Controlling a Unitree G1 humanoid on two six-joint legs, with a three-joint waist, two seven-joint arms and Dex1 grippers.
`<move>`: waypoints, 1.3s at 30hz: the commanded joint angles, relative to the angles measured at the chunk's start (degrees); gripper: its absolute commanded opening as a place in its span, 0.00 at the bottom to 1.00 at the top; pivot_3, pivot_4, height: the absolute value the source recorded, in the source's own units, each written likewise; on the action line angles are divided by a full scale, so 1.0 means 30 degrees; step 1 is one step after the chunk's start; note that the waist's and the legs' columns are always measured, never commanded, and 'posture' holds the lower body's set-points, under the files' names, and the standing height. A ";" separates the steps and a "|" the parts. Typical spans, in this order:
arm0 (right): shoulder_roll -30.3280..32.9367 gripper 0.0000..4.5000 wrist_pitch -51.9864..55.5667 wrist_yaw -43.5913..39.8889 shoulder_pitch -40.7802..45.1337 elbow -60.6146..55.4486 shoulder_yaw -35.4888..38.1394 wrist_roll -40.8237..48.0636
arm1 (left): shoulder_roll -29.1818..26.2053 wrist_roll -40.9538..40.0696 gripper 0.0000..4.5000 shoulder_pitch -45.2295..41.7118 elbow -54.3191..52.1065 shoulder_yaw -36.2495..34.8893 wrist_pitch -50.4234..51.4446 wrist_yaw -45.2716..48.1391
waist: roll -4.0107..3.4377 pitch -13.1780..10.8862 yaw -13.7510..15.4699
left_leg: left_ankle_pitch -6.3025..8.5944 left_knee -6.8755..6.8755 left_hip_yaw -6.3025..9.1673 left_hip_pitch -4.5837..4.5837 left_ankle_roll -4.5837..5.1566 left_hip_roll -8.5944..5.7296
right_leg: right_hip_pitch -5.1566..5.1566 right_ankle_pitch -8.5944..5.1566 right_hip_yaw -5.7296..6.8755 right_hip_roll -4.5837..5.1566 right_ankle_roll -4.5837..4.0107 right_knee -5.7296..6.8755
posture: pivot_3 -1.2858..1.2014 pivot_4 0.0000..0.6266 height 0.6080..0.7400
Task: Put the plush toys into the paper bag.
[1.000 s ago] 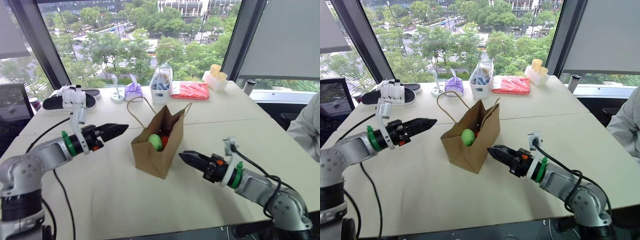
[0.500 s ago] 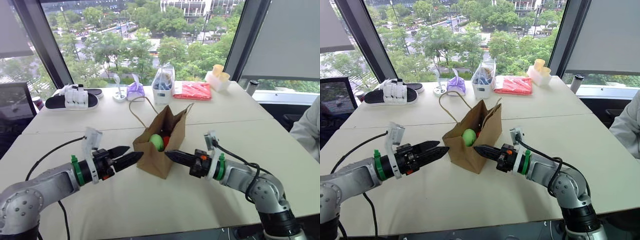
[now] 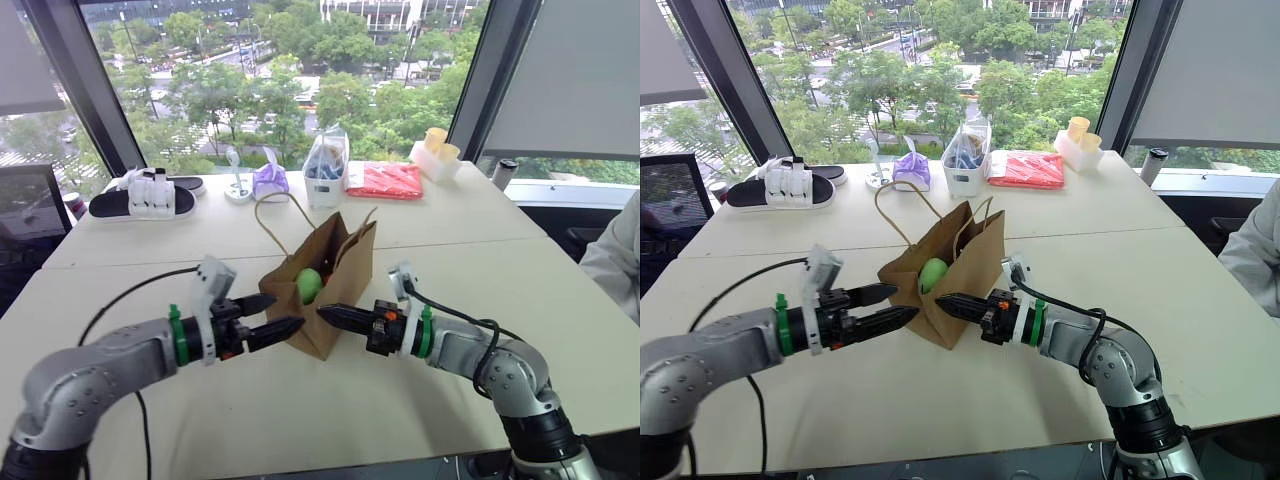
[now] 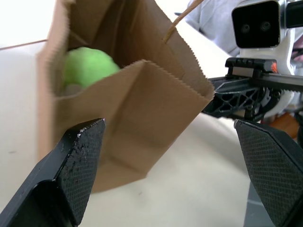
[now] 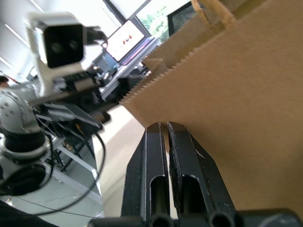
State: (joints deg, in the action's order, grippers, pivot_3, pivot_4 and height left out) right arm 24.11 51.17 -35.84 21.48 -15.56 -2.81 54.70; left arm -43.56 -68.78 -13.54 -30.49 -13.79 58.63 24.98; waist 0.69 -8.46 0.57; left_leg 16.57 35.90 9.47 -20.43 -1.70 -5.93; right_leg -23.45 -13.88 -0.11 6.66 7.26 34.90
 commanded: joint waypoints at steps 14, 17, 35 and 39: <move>-0.0827 0.03 -0.0490 -0.0524 0.0484 0.0159 0.0097 -0.1205 | 0.0280 0.4263 1.00 -0.0820 0.1872 0.1692 -0.2646 0.3004 | -0.0016 -0.0009 -0.0012 | 0.0000 -0.0006 0.0004 0.0002 0.0000 -0.0003 | 0.0012 0.0004 0.0005 0.0001 0.0007 -0.0022 | 0.52 0.24 1.00; -0.0882 0.03 -0.0523 -0.0465 0.0554 0.0255 0.0044 -0.1580 | 0.0667 0.4278 1.00 -0.1166 0.1600 0.2177 -0.2354 0.3098 | -0.0016 -0.0009 -0.0015 | 0.0000 -0.0014 0.0004 0.0000 0.0000 -0.0002 | 0.0006 0.0004 0.0005 0.0001 0.0008 -0.0023 | 0.52 0.24 1.00; -0.1823 0.03 -0.0514 -0.0836 0.1089 0.0375 -0.0287 -0.2607 | 0.2302 0.6863 1.00 -0.1985 0.0228 0.5077 -0.2251 0.2001 | -0.0011 -0.0006 0.0019 | -0.0001 -0.0009 0.0010 0.0000 0.0000 -0.0007 | 0.0020 0.0006 0.0007 0.0001 0.0012 -0.0036 | 0.52 0.24 1.00; -0.1897 0.03 -0.0438 -0.0907 0.1028 0.0280 -0.0207 -0.2614 | 0.2727 0.8029 1.00 -0.2019 0.0525 0.5428 -0.2527 0.1710 | -0.0012 -0.0007 0.0021 | -0.0002 -0.0008 0.0009 0.0000 -0.0002 -0.0008 | 0.0020 0.0006 0.0008 0.0001 0.0013 -0.0035 | 0.52 0.24 1.00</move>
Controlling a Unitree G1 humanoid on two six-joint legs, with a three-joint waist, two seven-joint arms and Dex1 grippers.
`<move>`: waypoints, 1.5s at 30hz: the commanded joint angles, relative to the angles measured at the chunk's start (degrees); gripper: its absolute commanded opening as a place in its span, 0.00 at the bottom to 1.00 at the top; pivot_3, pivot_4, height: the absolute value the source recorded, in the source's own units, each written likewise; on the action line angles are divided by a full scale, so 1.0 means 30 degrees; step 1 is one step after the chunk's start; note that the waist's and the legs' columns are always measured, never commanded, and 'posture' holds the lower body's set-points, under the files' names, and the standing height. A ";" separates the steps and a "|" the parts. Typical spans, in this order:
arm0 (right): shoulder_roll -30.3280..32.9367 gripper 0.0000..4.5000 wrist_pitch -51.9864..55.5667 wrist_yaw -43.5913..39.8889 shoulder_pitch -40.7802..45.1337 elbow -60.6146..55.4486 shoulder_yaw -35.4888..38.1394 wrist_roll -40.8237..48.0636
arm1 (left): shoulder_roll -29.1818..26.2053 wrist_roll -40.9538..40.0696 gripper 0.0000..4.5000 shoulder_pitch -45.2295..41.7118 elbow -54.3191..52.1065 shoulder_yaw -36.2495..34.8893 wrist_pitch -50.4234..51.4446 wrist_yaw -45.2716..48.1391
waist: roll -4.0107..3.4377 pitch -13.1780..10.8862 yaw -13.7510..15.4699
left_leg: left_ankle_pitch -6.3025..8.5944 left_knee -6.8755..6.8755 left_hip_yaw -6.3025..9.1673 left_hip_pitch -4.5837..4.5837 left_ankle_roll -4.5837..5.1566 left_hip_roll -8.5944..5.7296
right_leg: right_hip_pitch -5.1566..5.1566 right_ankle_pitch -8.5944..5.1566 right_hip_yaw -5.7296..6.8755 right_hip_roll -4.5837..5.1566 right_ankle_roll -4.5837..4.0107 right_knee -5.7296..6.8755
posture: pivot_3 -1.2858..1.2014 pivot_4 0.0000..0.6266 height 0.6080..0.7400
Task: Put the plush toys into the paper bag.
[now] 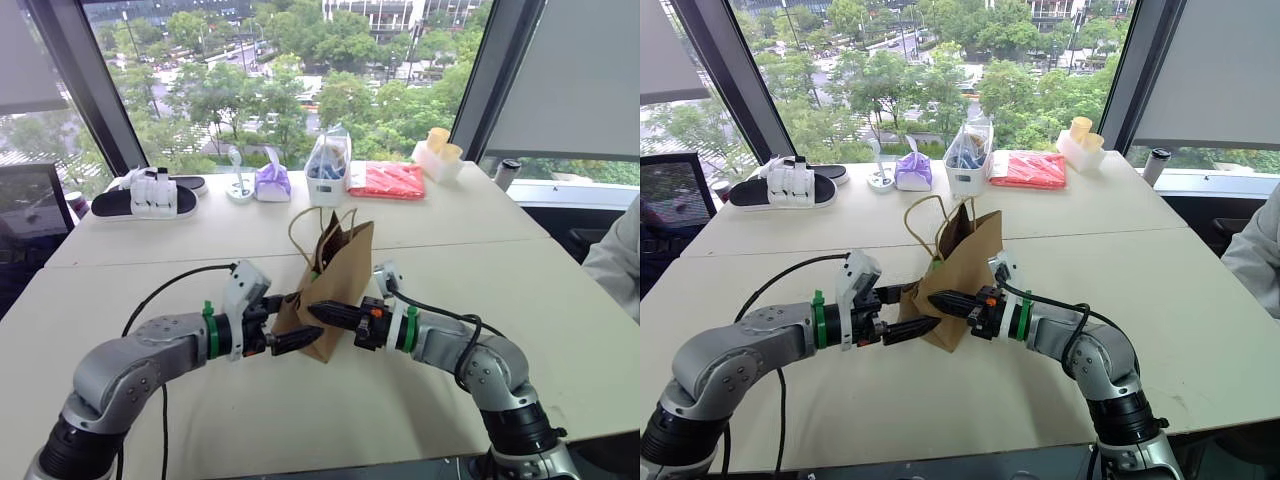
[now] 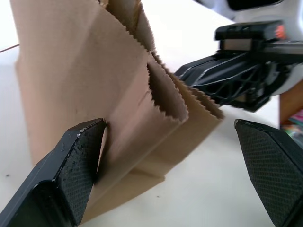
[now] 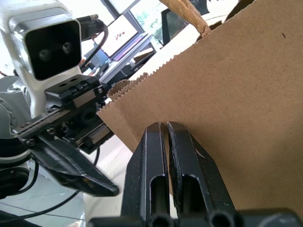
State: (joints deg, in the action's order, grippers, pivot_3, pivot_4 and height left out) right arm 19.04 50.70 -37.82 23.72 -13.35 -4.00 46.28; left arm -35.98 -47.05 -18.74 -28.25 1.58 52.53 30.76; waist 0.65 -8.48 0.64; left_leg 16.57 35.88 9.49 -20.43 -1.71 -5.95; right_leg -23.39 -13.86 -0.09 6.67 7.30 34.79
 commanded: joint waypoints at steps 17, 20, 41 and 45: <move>0.0223 0.00 0.0642 -0.0252 -0.0535 -0.1397 0.2301 0.2598 | 0.0724 0.2244 0.01 -0.0869 0.0117 0.0022 -0.0897 0.0360 | 0.0000 0.0000 0.0016 | 0.0000 0.0003 0.0003 -0.0001 0.0002 0.0000 | 0.0004 0.0001 0.0004 0.0000 0.0001 0.0000 | 0.52 0.24 1.00; 0.1085 0.00 0.1361 -0.0721 -0.1550 -0.2242 0.3496 0.4294 | -0.0416 0.3277 0.01 -0.1832 0.0373 0.0316 -0.2259 0.2045 | 0.0000 -0.0001 0.0061 | 0.0001 0.0004 0.0016 -0.0014 0.0002 -0.0002 | 0.0005 0.0000 0.0018 0.0000 0.0001 -0.0007 | 0.52 0.24 1.00; 0.1409 0.00 0.0051 0.0266 -0.4638 -0.3824 0.2856 0.3626 | 0.2103 1.4305 0.01 -1.4137 2.6949 0.3924 -2.4610 1.2989 | 0.0003 -0.0001 -0.0024 | -0.0024 0.0024 0.0006 -0.0052 -0.0034 -0.0032 | 0.0049 0.0028 0.0075 0.0008 0.0044 -0.0162 | 0.52 0.24 1.00; 0.1275 0.00 -0.0056 0.0534 -0.4706 -0.3895 0.2746 0.3642 | 0.2480 1.4997 0.01 -1.4919 2.8829 0.3552 -2.6152 1.2845 | 0.0012 -0.0002 0.0048 | -0.0023 0.0059 0.0016 -0.0063 -0.0028 -0.0035 | 0.0068 0.0035 0.0078 0.0010 0.0061 -0.0165 | 0.52 0.24 1.00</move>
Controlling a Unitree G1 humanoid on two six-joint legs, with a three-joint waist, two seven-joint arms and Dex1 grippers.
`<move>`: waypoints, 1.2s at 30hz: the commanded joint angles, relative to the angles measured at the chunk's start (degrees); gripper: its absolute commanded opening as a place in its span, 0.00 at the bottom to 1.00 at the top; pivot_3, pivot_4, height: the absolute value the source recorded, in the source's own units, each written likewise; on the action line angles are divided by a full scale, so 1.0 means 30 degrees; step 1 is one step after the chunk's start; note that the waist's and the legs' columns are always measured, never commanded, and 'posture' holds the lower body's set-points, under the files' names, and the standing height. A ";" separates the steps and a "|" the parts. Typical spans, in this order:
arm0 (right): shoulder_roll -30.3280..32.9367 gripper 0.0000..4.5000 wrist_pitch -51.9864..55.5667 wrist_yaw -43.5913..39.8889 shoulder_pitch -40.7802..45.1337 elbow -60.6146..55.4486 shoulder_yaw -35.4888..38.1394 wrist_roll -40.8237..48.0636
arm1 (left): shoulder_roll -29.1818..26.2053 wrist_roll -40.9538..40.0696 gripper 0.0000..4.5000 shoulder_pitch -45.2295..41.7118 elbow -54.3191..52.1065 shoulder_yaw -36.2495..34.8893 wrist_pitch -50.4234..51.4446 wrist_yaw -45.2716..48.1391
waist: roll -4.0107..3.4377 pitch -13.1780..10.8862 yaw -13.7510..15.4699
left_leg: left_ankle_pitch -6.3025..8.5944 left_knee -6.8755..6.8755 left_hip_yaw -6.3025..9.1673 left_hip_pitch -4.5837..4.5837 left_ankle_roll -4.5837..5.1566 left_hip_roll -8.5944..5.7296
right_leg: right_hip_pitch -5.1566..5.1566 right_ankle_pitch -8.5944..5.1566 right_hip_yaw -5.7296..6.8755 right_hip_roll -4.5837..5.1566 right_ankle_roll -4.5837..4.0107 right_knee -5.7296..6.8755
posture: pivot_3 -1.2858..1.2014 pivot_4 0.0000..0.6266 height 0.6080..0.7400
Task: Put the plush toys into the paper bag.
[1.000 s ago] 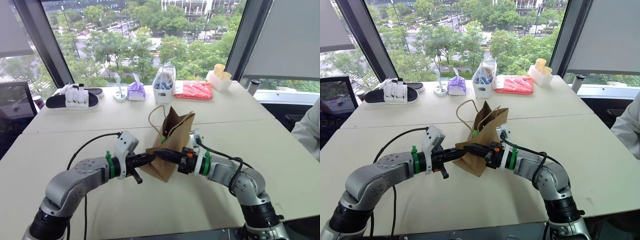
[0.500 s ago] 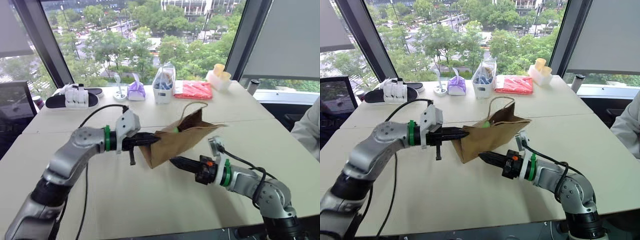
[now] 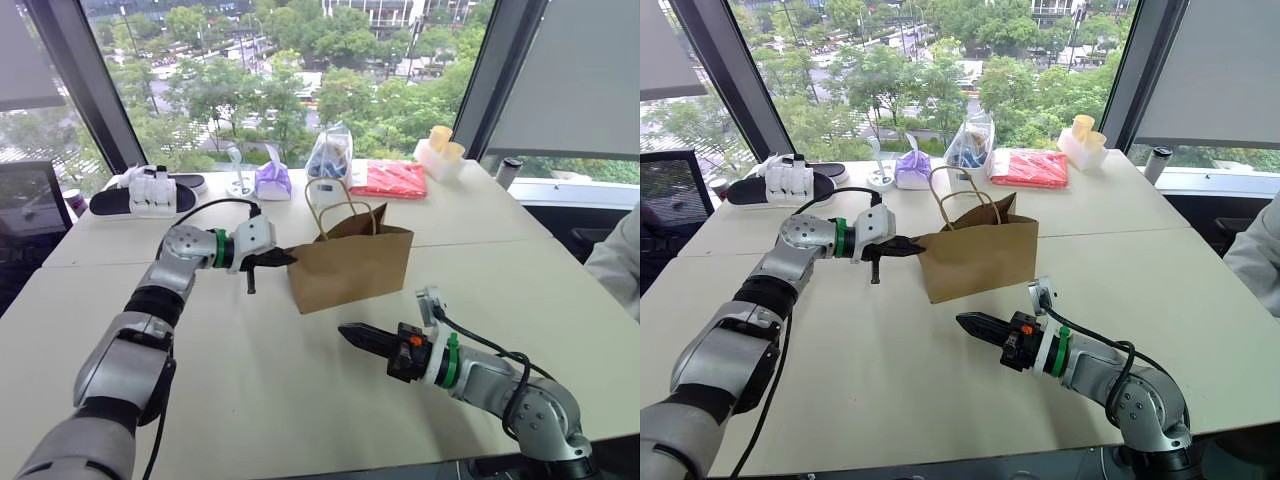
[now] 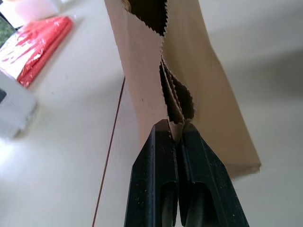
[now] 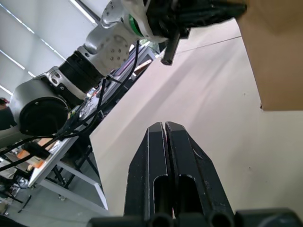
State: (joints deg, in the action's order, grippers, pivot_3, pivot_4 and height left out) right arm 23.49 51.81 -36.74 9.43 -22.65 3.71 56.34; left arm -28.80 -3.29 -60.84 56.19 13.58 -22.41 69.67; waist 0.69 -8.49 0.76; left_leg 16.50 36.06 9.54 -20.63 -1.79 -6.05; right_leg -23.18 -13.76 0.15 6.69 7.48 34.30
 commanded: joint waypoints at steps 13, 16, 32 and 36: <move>-0.0020 0.00 -0.0582 0.0016 0.0331 -0.0390 -0.0279 -0.0005 | 0.0219 -0.0455 0.98 -0.0378 -0.0319 -0.2265 0.0255 0.0108 | 0.0002 0.0002 -0.0148 | 0.0059 0.0019 0.0003 0.0019 0.0108 -0.0004 | 0.0000 0.0001 0.0004 -0.0010 0.0010 0.0050 | 0.52 0.24 1.00; 0.0289 0.00 -0.0562 -0.0135 0.0169 -0.0539 -0.0275 -0.0096 | -0.0945 -0.2272 0.98 0.1550 -0.4264 -0.3461 0.4940 0.0736 | 0.0001 0.0002 -0.0450 | 0.0058 0.0016 0.0002 0.0032 0.0106 -0.0001 | -0.0003 0.0001 0.0002 -0.0009 0.0010 0.0074 | 0.52 0.24 1.00; 0.0353 0.00 -0.3143 0.2619 0.0484 -0.0186 0.0579 -0.3847 | -0.2022 -1.3029 0.98 1.8838 -2.8641 -1.3349 2.5275 -1.0026 | 0.0007 0.0007 -0.0312 | 0.0072 0.0011 0.0035 0.0088 0.0109 0.0020 | -0.0052 -0.0008 -0.0051 0.0003 -0.0009 0.0221 | 0.52 0.24 1.00; -0.1099 0.00 -0.4007 0.4377 0.0299 0.0104 0.0966 -0.4741 | -0.0233 -1.3605 0.98 2.0853 -3.0918 -1.3596 2.5239 -1.2608 | 0.0008 0.0008 0.0045 | 0.0057 0.0015 0.0023 0.0100 0.0078 0.0020 | -0.0037 -0.0008 -0.0060 0.0003 -0.0021 0.0213 | 0.52 0.24 1.00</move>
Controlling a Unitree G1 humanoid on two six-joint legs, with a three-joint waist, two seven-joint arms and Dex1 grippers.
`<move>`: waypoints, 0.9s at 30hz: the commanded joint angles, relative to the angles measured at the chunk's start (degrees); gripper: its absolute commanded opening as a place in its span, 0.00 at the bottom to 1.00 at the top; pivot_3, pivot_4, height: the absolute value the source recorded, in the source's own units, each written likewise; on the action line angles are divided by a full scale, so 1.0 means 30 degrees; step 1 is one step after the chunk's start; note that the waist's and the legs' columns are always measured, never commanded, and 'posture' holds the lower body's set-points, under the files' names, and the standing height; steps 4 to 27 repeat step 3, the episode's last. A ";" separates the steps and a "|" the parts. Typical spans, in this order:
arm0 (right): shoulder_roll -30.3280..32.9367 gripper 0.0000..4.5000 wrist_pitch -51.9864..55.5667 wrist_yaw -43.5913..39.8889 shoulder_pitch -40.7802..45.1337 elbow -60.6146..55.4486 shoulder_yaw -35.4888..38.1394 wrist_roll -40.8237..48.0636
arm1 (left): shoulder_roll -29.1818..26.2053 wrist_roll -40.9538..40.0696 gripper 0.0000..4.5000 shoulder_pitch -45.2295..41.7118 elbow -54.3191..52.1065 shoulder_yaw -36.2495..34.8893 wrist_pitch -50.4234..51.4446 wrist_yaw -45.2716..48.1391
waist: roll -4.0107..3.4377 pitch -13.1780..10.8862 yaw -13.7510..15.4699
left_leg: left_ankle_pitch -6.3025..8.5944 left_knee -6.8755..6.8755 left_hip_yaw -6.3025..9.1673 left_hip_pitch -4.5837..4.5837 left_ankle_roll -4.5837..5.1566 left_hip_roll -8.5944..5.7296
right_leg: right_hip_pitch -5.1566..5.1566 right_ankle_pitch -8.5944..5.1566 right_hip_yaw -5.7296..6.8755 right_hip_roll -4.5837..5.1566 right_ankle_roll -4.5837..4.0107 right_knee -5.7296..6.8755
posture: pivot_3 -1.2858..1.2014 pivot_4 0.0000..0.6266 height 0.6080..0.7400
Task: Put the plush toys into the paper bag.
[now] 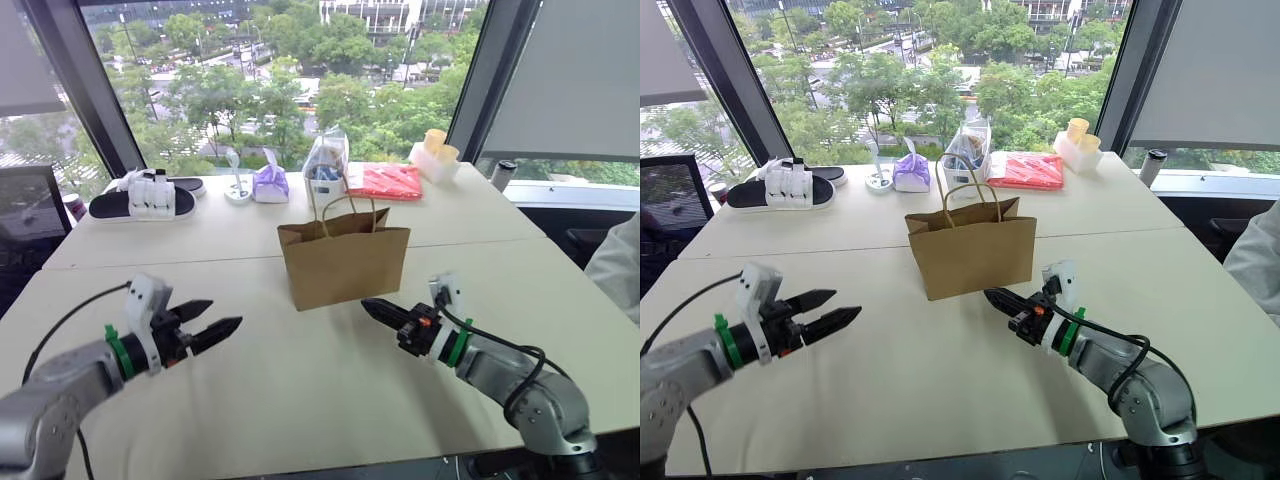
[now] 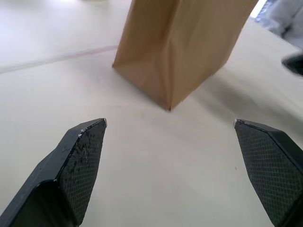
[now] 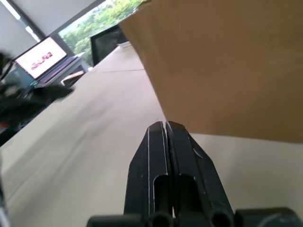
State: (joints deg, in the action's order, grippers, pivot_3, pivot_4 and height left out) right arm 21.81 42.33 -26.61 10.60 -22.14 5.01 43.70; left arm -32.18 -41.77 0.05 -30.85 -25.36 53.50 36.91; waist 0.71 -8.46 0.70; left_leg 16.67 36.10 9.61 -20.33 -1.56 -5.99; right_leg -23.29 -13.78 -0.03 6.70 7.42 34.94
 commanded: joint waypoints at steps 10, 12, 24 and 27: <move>-0.0797 0.00 -0.1131 0.1363 -0.0465 -0.0001 0.0368 -0.1119 | 0.2925 -0.1370 0.98 0.2284 -0.3772 -0.0217 -0.0478 -0.3549 | 0.0011 0.0010 0.0102 | -0.0004 0.0018 0.0007 0.0001 -0.0007 -0.0014 | 0.0025 0.0001 0.0001 0.0009 -0.0003 0.0000 | 0.52 0.24 1.00; -0.0797 0.00 -0.1131 0.1363 -0.0465 -0.0001 0.0368 -0.1119 | 0.2925 -0.1370 0.98 0.2284 -0.3772 -0.0217 -0.0478 -0.3549 | 0.0011 0.0010 0.0102 | -0.0004 0.0018 0.0007 0.0001 -0.0007 -0.0014 | 0.0025 0.0001 0.0001 0.0009 -0.0003 0.0000 | 0.52 0.24 1.00; -0.0797 0.00 -0.1131 0.1363 -0.0465 -0.0001 0.0368 -0.1119 | 0.2925 -0.1370 0.98 0.2284 -0.3772 -0.0217 -0.0478 -0.3549 | 0.0011 0.0010 0.0102 | -0.0004 0.0018 0.0007 0.0001 -0.0007 -0.0014 | 0.0025 0.0001 0.0001 0.0009 -0.0003 0.0000 | 0.52 0.24 1.00; -0.0797 0.00 -0.1131 0.1363 -0.0465 -0.0001 0.0368 -0.1119 | 0.2925 -0.1370 0.98 0.2284 -0.3772 -0.0217 -0.0478 -0.3549 | 0.0011 0.0010 0.0102 | -0.0004 0.0018 0.0007 0.0001 -0.0007 -0.0014 | 0.0025 0.0001 0.0001 0.0009 -0.0003 0.0000 | 0.52 0.24 1.00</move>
